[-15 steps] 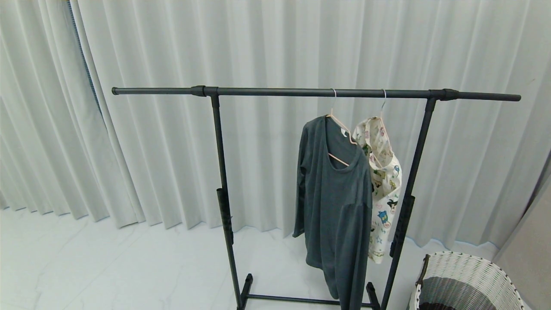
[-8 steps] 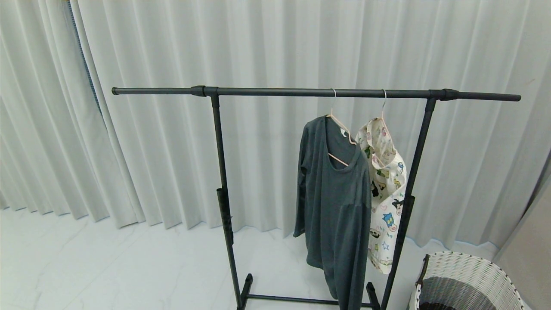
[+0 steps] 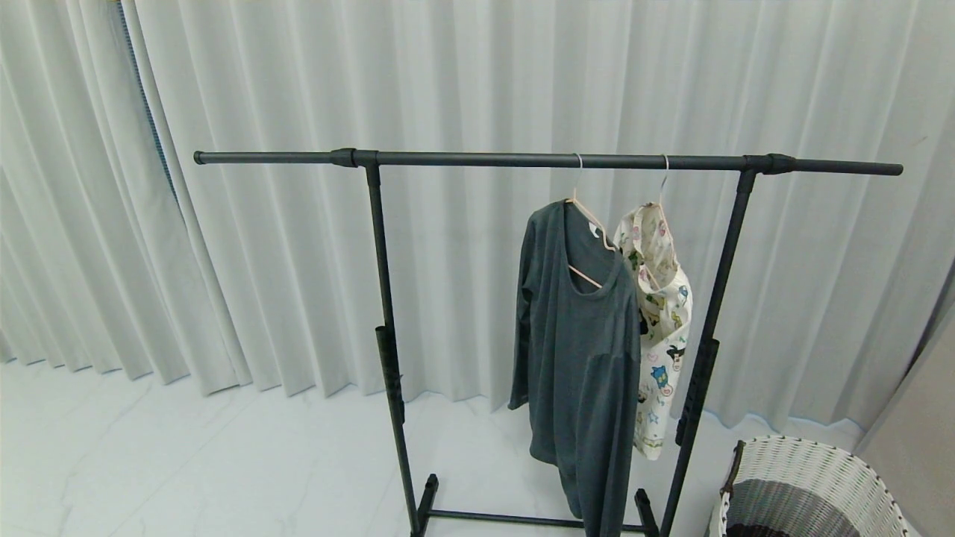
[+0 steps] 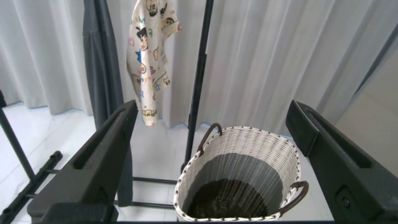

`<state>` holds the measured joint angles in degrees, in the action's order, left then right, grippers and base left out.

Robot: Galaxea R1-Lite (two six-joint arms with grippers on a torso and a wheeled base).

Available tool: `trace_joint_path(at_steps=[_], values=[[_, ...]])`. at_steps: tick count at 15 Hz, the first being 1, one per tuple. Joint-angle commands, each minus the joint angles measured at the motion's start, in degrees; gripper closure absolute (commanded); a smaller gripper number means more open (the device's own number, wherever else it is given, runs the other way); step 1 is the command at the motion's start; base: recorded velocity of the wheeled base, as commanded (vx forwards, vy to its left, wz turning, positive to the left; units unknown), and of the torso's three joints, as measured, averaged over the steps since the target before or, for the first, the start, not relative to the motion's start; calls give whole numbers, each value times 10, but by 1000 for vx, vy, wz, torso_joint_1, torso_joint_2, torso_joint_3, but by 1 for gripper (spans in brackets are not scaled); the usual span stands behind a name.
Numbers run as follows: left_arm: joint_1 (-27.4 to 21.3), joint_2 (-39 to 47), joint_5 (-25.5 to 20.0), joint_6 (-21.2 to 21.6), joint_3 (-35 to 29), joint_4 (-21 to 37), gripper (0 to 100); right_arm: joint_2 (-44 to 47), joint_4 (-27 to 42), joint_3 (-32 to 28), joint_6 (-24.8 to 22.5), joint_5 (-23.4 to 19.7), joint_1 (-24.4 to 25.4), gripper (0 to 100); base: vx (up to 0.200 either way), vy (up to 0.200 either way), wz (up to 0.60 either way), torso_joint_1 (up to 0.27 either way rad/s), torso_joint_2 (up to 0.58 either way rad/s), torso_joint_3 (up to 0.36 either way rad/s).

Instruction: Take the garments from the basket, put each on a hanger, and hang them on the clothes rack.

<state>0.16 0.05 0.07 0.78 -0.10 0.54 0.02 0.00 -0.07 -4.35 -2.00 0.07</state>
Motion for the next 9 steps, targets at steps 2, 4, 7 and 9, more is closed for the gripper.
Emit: trace_joint_path(at_steps=[2,4,7,9], values=[[0,0,0,0,0,0,100,0,0,0,0,0,0,0,0,0,0,0,0,0],[0,0,0,0,0,0,100,0,0,0,0,0,0,0,0,0,0,0,0,0],[0,0,0,0,0,0,100,0,0,0,0,0,0,0,0,0,0,0,0,0],[0,0,0,0,0,0,100,0,0,1,0,0,0,0,0,0,0,0,0,0]])
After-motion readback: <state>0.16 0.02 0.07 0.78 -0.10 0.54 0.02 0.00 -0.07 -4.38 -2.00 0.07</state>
